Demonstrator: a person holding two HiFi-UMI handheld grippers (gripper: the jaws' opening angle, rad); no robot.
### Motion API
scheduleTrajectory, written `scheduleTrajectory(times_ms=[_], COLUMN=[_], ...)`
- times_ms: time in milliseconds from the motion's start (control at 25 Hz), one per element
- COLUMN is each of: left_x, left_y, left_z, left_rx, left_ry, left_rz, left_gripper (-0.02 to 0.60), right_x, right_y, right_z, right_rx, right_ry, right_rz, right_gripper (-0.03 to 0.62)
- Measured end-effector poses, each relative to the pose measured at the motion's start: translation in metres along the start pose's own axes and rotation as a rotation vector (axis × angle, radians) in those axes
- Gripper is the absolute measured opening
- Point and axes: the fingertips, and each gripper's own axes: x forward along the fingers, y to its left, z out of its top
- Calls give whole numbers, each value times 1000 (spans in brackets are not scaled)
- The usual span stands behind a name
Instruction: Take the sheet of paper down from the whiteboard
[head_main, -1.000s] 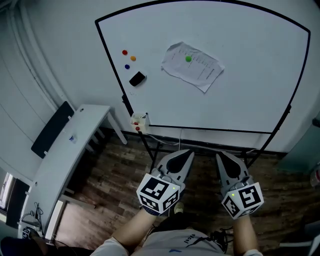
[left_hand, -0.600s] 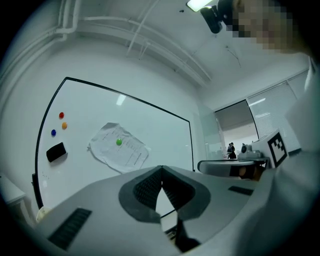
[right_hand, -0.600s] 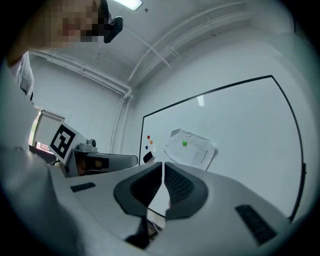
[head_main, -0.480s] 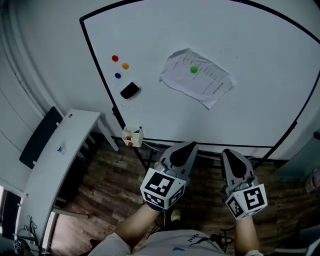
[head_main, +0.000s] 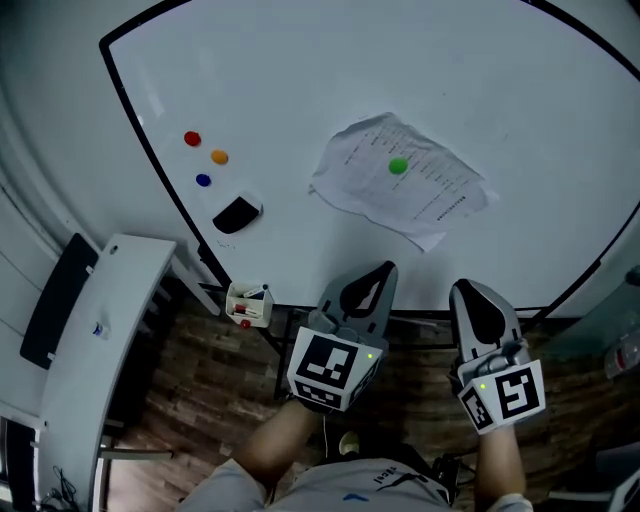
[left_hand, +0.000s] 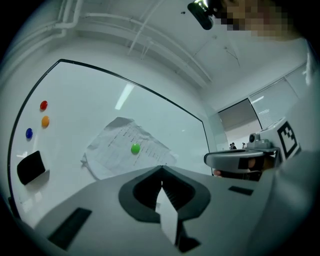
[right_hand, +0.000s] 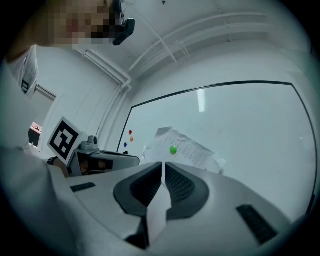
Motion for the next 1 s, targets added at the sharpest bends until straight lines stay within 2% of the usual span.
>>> scheduleTrajectory(times_ms=[360, 680, 840, 1000], left_x=[57, 93, 109, 120], left_y=[31, 51, 60, 68], left_z=[20, 42, 42, 38], left_rx=[94, 213, 271, 316], left_ry=[-51, -79, -66, -42], left_rz=[77, 215, 288, 360], left_gripper=[14, 17, 119, 143], right_x=[53, 89, 102, 111], right_y=[-56, -78, -88, -99], right_z=[27, 50, 52, 49], right_rx=[-93, -253, -279, -316], right_ry=[-70, -126, -118, -96], right_rz=[9, 73, 97, 111], right_gripper=[16, 34, 78, 86])
